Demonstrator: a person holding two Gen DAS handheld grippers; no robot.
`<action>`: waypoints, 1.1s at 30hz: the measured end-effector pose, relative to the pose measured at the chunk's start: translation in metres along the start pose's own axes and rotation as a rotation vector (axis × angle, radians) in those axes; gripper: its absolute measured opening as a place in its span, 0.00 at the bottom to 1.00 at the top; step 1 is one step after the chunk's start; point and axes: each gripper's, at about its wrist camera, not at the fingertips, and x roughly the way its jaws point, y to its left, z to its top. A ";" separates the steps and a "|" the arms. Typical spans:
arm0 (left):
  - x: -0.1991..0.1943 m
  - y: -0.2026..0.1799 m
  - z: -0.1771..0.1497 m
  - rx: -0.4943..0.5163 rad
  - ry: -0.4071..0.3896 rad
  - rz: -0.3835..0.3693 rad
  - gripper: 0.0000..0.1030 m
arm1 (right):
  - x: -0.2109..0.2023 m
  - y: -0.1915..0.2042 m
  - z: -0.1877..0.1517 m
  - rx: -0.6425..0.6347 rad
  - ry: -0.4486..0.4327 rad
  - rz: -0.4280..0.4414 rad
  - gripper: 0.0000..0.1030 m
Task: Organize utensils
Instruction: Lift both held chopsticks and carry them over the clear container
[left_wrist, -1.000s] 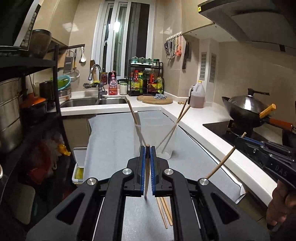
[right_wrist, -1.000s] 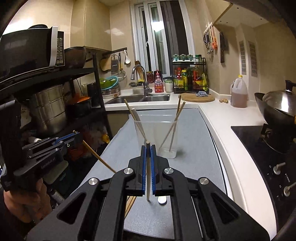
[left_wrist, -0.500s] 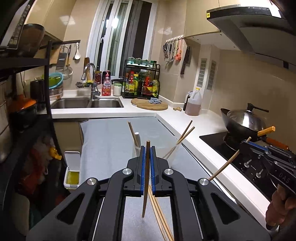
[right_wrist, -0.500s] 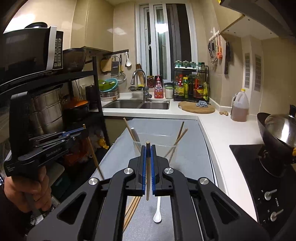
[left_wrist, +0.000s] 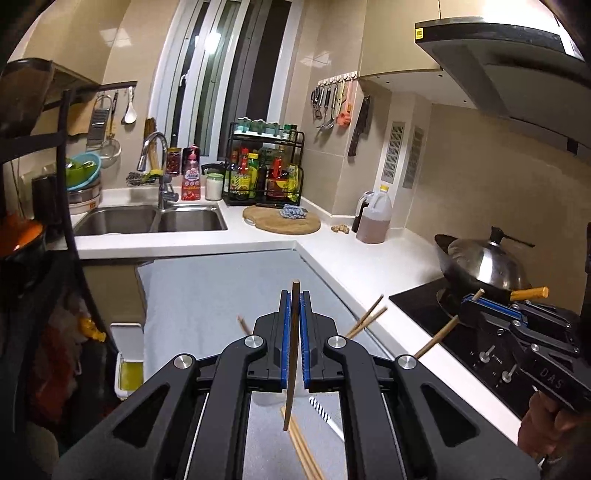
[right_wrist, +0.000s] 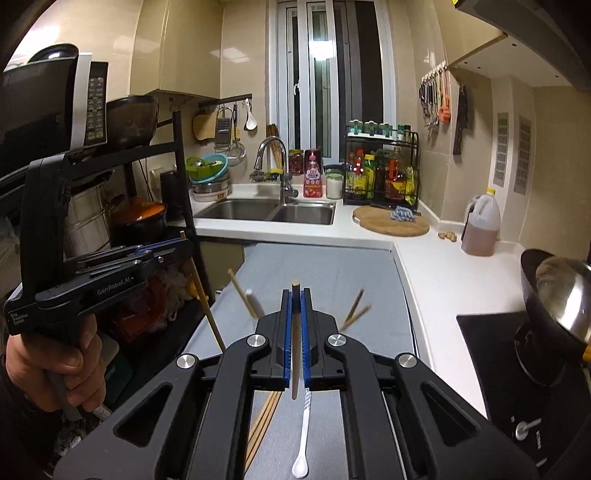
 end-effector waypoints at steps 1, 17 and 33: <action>0.002 0.000 0.007 0.000 -0.002 -0.008 0.05 | 0.002 -0.001 0.009 0.004 -0.005 0.004 0.04; 0.066 0.012 0.067 0.027 -0.029 -0.053 0.05 | 0.072 -0.013 0.072 -0.007 -0.008 -0.038 0.04; 0.137 0.026 0.008 0.042 0.125 -0.070 0.05 | 0.155 -0.020 0.015 0.008 0.152 -0.039 0.04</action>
